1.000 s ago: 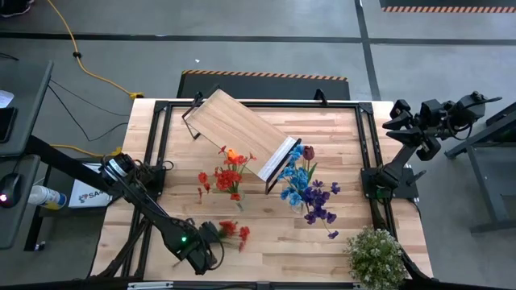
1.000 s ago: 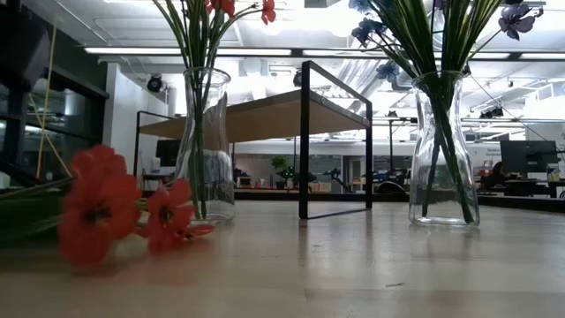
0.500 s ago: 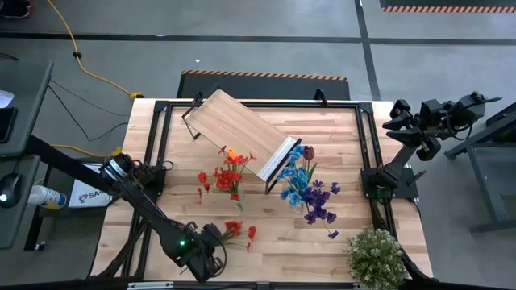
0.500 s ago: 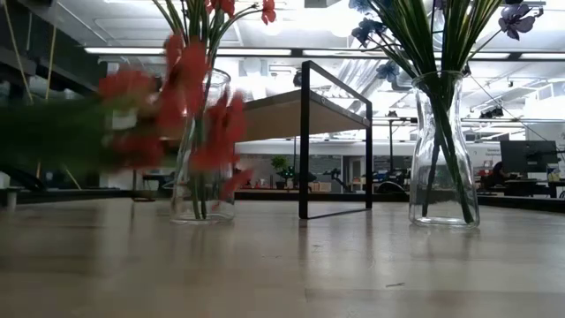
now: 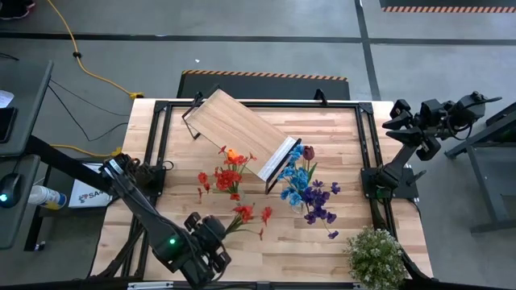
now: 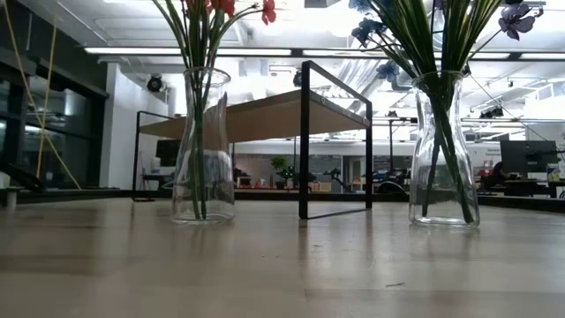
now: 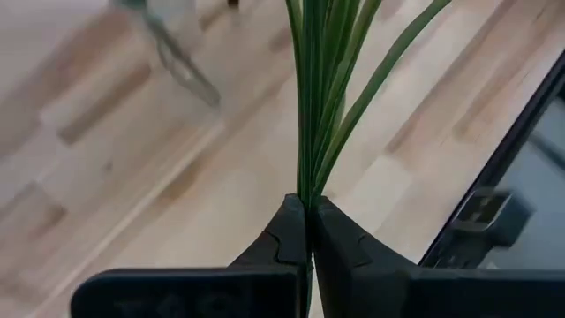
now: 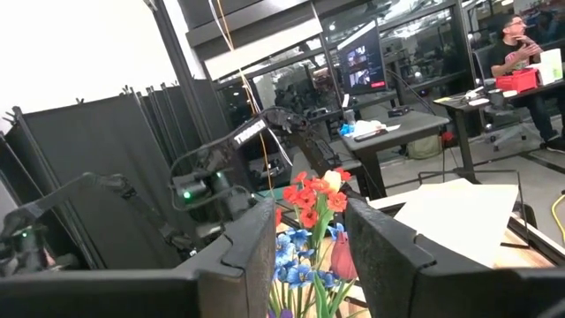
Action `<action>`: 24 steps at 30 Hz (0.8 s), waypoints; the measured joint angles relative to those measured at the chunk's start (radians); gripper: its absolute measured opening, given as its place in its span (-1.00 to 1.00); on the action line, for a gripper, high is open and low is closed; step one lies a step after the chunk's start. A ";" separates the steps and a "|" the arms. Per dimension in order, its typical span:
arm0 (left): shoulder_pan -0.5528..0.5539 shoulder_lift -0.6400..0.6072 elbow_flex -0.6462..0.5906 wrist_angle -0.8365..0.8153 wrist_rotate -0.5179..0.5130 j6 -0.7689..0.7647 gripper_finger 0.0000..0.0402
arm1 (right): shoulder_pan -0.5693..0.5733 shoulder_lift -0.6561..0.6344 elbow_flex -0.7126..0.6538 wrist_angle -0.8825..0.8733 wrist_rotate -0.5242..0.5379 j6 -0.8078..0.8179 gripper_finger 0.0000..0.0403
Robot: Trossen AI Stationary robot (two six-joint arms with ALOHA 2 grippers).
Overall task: Pick and place flowers into a vace then onto a shelf
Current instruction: Put the red flowers into the left transparent vase
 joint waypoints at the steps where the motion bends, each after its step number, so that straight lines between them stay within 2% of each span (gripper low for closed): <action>1: 0.000 0.000 0.014 -0.005 -0.025 0.000 -0.81 | 0.000 0.000 0.000 0.000 0.000 0.000 -0.35; 10: 0.005 0.000 0.132 -0.011 -0.213 0.080 -0.81 | 0.000 0.000 0.000 0.000 0.000 0.000 -0.35; 20: 0.063 0.002 0.222 0.015 -0.287 0.351 -0.81 | 0.000 0.000 0.000 0.000 0.000 0.032 -0.36; 24: 0.072 0.002 0.253 0.032 -0.350 0.451 -0.81 | 0.000 0.000 0.000 0.000 -0.010 0.046 -0.36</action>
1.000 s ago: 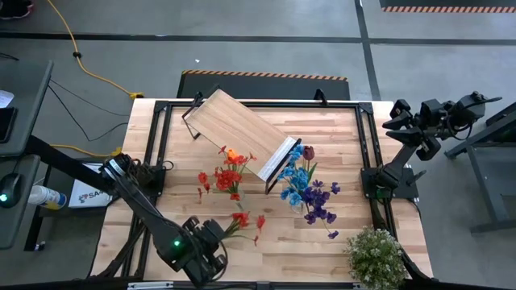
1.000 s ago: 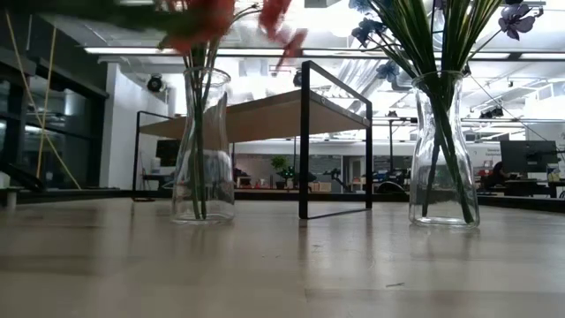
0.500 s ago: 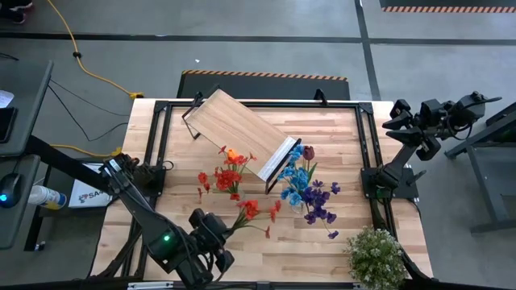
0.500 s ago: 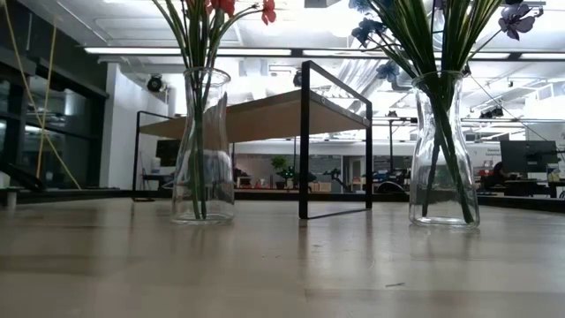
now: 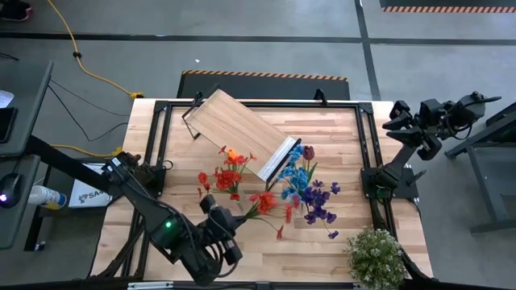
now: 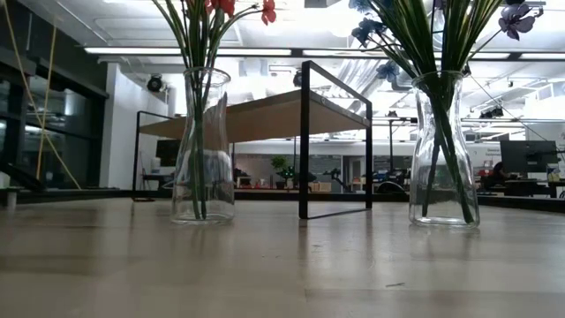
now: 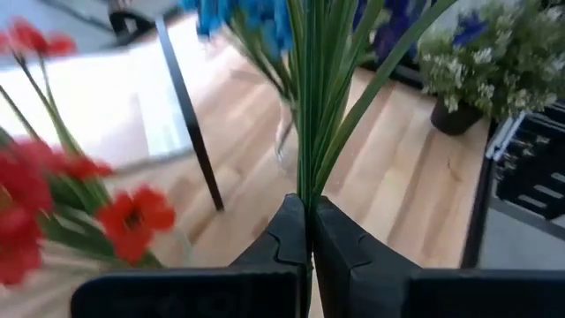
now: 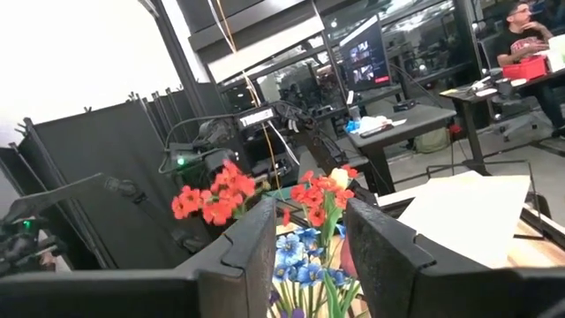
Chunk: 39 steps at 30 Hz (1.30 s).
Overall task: Pick and place flowers into a vace then onto a shelf
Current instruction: Put the red flowers into the left transparent vase
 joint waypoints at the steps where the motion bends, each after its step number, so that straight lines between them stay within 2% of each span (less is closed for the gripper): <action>1: -0.001 0.000 0.011 0.001 -0.017 0.020 -0.81 | 0.000 0.000 0.000 0.000 -0.003 0.000 -0.35; 8: 0.000 -0.001 0.078 0.013 -0.163 0.149 -0.81 | 0.000 0.000 0.000 0.000 -0.004 -0.008 -0.36; 13: 0.000 -0.002 0.079 0.053 -0.272 0.237 -0.81 | 0.000 0.000 0.000 0.000 -0.004 -0.010 -0.36; 18: 0.028 0.010 0.078 0.108 -0.262 0.247 -0.81 | 0.000 0.000 0.000 0.000 -0.004 -0.028 -0.35; 25: 0.090 0.072 0.076 0.287 -0.196 0.473 -0.81 | 0.000 0.000 0.000 0.000 0.010 -0.045 -0.36; 31: 0.151 0.082 0.076 0.267 -0.195 0.539 -0.81 | 0.000 0.000 0.000 0.000 0.009 -0.045 -0.36; 39: 0.177 0.081 0.076 0.201 -0.287 0.515 -0.81 | 0.000 0.000 0.000 0.000 -0.017 -0.045 -0.35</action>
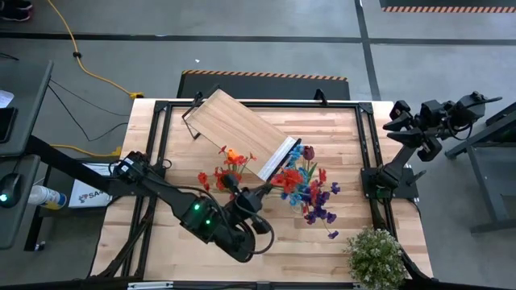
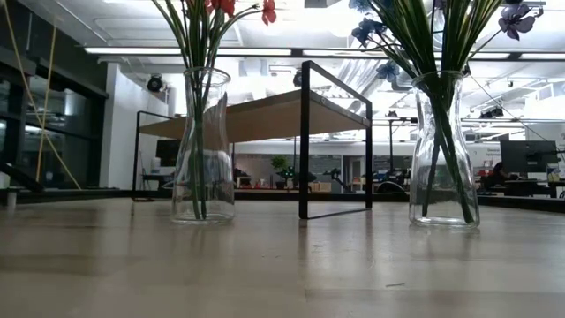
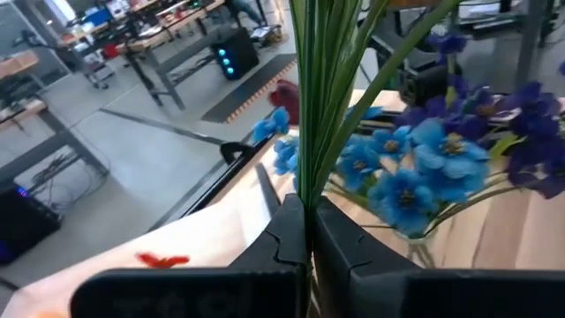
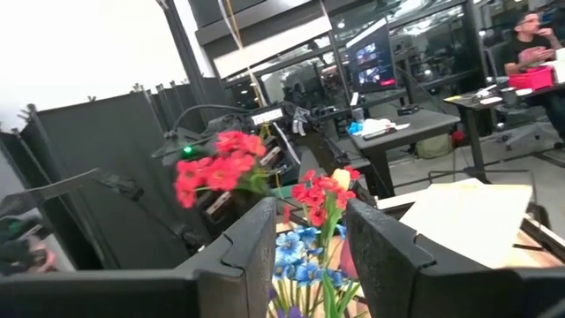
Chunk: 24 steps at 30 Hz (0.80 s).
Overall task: Pick and place flowers into a vace then onto a shelf
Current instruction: Put the red flowers into the left transparent vase
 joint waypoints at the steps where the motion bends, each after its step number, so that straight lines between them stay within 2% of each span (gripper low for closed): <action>1: 0.000 0.000 0.000 -0.027 -0.006 -0.033 -0.81 | 0.000 0.000 0.000 0.000 -0.007 0.000 -0.36; 8: -0.008 0.000 0.000 -0.210 -0.086 -0.299 -0.81 | 0.000 0.000 0.000 0.000 -0.017 0.000 -0.35; 24: -0.006 -0.001 -0.212 -0.207 -0.215 -0.575 -0.81 | 0.000 0.000 0.000 0.000 -0.017 0.000 -0.36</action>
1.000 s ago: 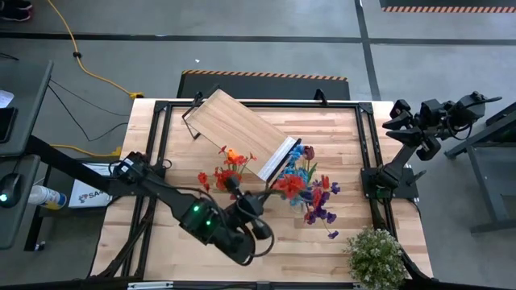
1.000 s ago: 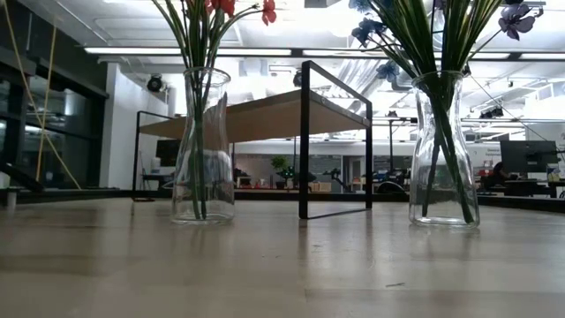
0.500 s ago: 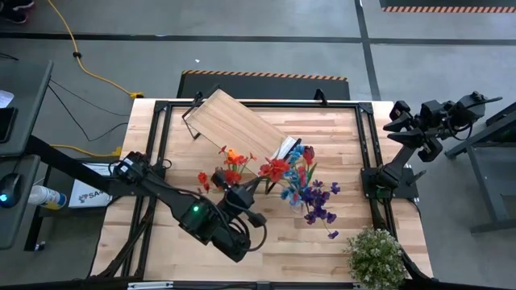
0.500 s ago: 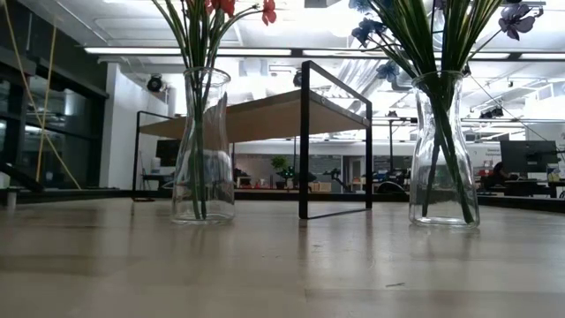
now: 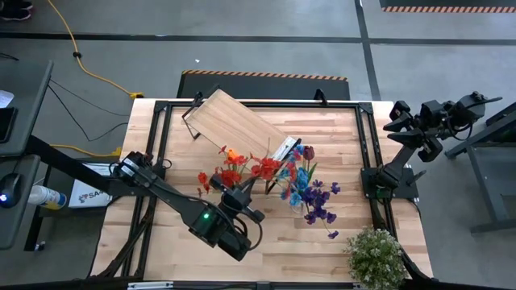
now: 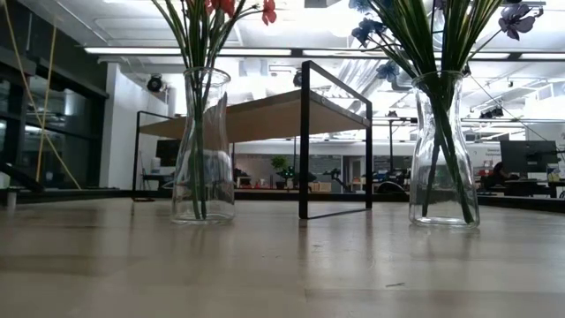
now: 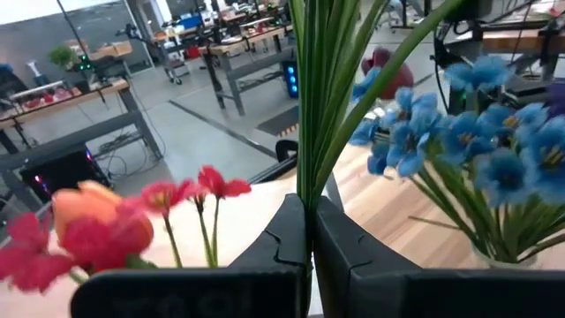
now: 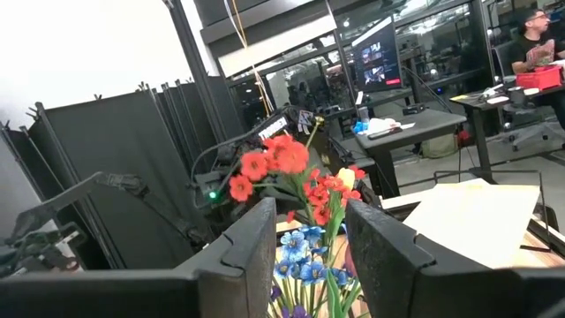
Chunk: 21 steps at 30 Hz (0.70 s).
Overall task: Pick and place flowers into a vace then onto a shelf
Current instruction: Put the red flowers into the left transparent vase
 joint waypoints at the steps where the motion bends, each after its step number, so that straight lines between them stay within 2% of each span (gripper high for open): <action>1: 0.000 0.000 -0.012 0.000 0.000 -0.019 -0.81 | 0.000 0.000 0.000 0.000 0.000 0.000 -0.35; 7: -0.001 0.000 -0.065 -0.001 -0.001 -0.111 -0.81 | 0.000 0.000 0.000 0.001 0.000 0.000 -0.36; 21: -0.002 0.000 -0.082 -0.002 0.040 -0.149 -0.81 | 0.000 0.000 0.000 0.001 0.000 0.019 -0.35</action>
